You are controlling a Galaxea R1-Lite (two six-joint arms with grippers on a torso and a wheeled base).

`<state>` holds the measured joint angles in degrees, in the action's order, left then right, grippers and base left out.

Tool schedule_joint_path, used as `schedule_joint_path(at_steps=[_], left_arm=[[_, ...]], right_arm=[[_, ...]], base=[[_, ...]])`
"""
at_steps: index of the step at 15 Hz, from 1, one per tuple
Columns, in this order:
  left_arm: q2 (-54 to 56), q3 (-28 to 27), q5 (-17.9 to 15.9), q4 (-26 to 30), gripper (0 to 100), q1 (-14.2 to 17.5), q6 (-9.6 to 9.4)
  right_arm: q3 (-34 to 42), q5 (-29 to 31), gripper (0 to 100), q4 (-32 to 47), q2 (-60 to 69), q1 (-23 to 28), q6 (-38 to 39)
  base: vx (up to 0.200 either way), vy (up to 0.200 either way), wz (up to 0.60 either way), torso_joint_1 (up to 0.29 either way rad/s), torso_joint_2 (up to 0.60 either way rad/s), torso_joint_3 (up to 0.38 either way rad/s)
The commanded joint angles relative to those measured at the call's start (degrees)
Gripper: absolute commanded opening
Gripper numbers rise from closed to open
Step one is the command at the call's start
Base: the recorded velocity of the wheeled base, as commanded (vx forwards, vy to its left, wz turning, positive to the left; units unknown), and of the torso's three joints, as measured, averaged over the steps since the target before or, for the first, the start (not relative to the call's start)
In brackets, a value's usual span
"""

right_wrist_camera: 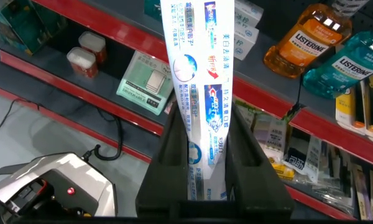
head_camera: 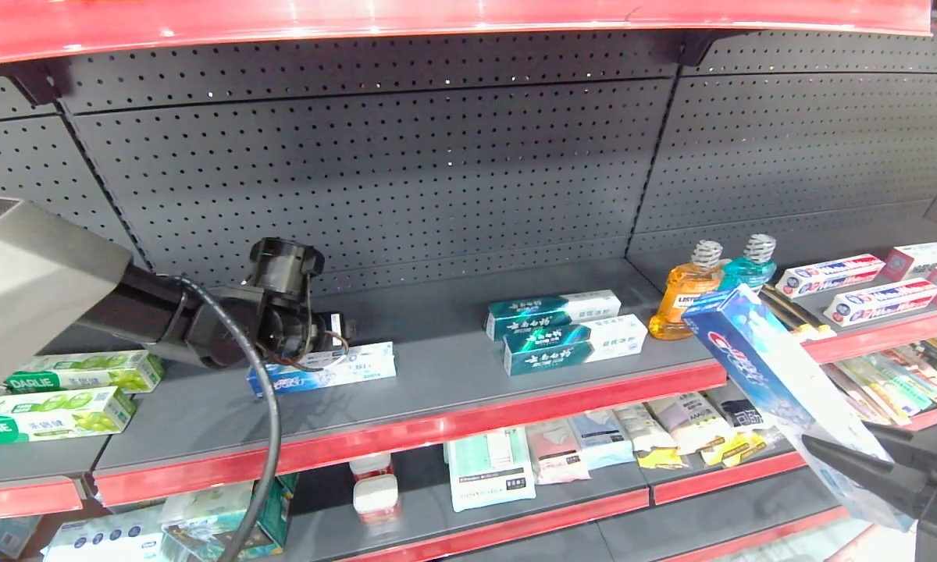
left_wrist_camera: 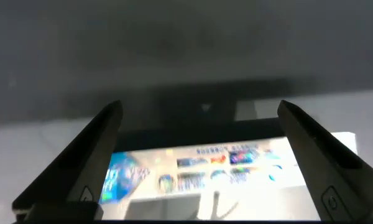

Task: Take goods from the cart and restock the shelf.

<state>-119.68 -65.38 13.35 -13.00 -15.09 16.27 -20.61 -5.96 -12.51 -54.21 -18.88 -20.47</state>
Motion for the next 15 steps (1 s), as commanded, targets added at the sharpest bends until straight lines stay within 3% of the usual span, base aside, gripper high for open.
schedule_joint_path(at_steps=[1, 15], left_arm=[[-2.1, -2.4, 0.1, 0.3, 100, 0.0, 0.07], [-2.3, -1.9, 0.2, 5.6, 100, -0.5, 1.39]], right_arm=[[0.0, 0.0, 0, -0.1, -0.4, 0.0, 0.0], [0.4, 0.0, 0, -0.1, -0.4, 0.0, 0.1]], base=[[0.000, 0.000, 0.00, 0.000, 0.00, 0.000], [0.000, 0.000, 0.00, 0.000, 0.00, 0.000]])
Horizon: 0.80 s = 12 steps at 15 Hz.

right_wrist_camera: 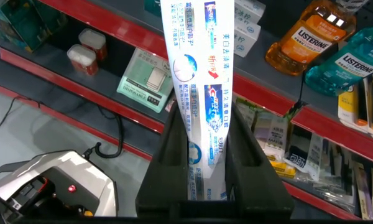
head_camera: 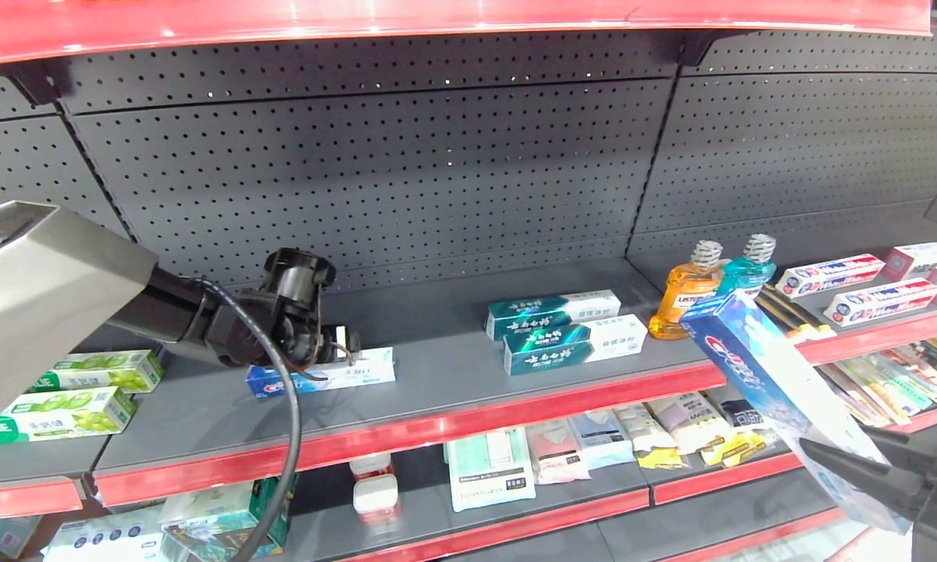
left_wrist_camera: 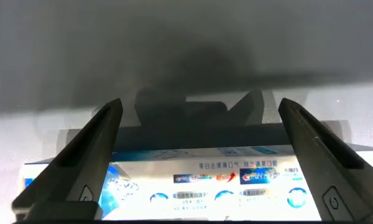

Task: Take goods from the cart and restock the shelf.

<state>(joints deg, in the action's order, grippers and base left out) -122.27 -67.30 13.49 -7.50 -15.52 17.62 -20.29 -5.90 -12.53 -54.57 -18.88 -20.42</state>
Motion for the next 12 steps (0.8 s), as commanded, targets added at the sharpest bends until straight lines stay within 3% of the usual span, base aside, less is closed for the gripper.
schedule_joint_path(at_steps=[1, 12], left_arm=[[0.4, 0.0, 0.1, 0.6, 100, 0.0, 0.05], [1.9, 3.0, 0.4, 2.5, 100, 0.0, 0.58]], right_arm=[[0.2, 0.0, 0, 0.0, 0.0, 0.0, 0.0], [0.7, -0.2, 0, 0.0, 0.1, 0.0, 0.0]], base=[[0.000, 0.000, 0.00, 0.000, 0.00, 0.000], [0.000, 0.000, 0.00, 0.000, 0.00, 0.000]])
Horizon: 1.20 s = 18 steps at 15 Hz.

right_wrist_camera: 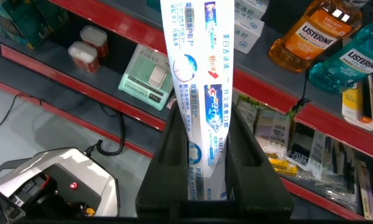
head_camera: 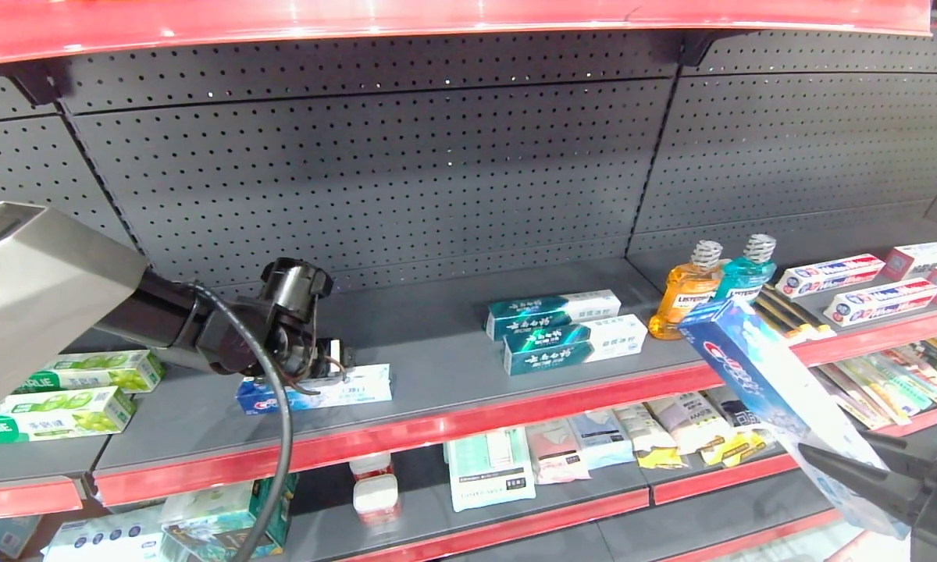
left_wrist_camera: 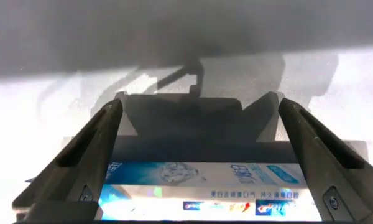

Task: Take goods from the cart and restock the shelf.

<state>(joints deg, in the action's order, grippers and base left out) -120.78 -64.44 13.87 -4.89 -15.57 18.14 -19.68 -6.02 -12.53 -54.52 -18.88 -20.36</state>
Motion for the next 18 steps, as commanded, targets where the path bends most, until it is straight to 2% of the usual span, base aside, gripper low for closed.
schedule_joint_path(at_steps=[1, 3, 6, 18], left_arm=[[1.0, 0.1, 0.0, 0.7, 100, 0.0, 0.23], [1.8, 0.0, 0.0, 3.0, 100, 0.0, 0.41], [2.0, 0.4, 0.0, 3.6, 100, 0.0, 1.20], [3.6, 3.4, 0.0, 3.4, 100, -0.5, 1.28]], right_arm=[[0.2, 0.0, 0, 0.0, -0.1, 0.0, 0.0], [0.3, 0.0, 0, 0.0, 0.0, 0.0, 0.0], [0.3, 0.0, 0, 0.0, 0.0, 0.0, 0.1], [0.7, -0.1, 0, 0.0, 0.7, 0.0, 0.1]], base=[[0.000, 0.000, 0.00, 0.000, 0.00, 0.000], [0.000, 0.000, 0.00, 0.000, 0.00, 0.000], [0.000, 0.000, 0.00, 0.000, 0.00, 0.000], [0.000, 0.000, 0.00, 0.000, 0.00, 0.000]])
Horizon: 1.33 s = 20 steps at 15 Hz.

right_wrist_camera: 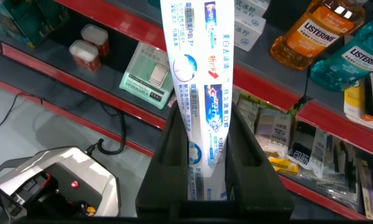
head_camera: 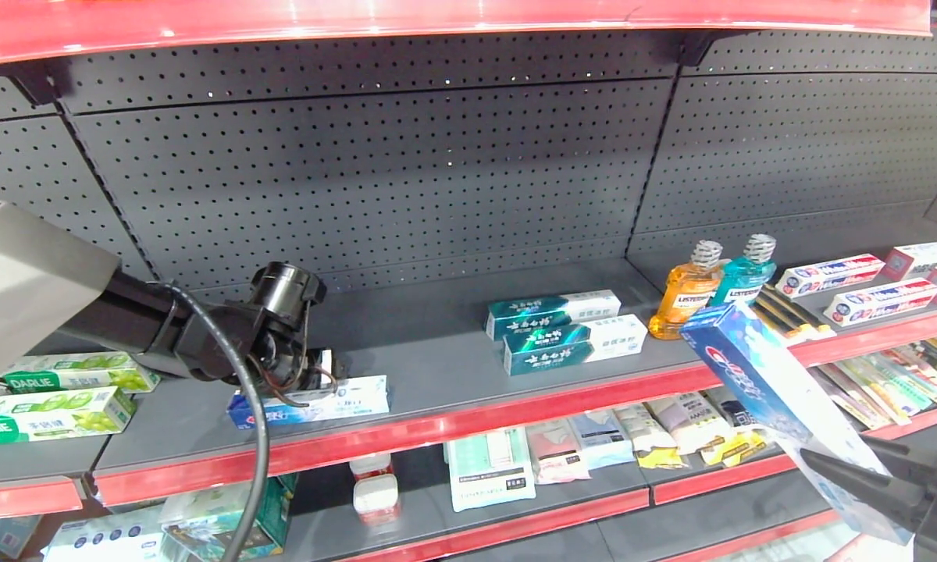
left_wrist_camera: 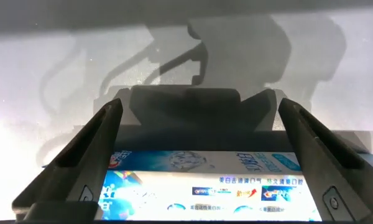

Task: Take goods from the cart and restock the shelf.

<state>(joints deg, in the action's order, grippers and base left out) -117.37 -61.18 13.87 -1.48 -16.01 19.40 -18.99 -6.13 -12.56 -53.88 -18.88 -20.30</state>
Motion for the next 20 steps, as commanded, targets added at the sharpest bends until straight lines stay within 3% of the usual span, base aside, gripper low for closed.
schedule_joint_path(at_steps=[1, 3, 20], left_arm=[[0.2, 0.3, 0.0, 0.1, 100, -0.3, 0.03], [0.2, 1.0, 0.0, 0.1, 100, -0.4, 1.17], [1.6, 4.4, 0.0, 0.0, 100, -1.0, 1.17]], right_arm=[[0.1, 0.0, 0, 0.0, 0.1, 0.0, 0.0], [-0.3, -0.1, 0, -0.1, -0.3, 0.0, 0.1], [0.1, -0.3, 0, -0.1, -0.6, 0.0, 0.3]], base=[[0.000, 0.000, 0.00, 0.000, 0.00, 0.000], [0.000, 0.000, 0.00, 0.000, 0.00, 0.000], [0.000, 0.000, 0.00, 0.000, 0.00, 0.000]])
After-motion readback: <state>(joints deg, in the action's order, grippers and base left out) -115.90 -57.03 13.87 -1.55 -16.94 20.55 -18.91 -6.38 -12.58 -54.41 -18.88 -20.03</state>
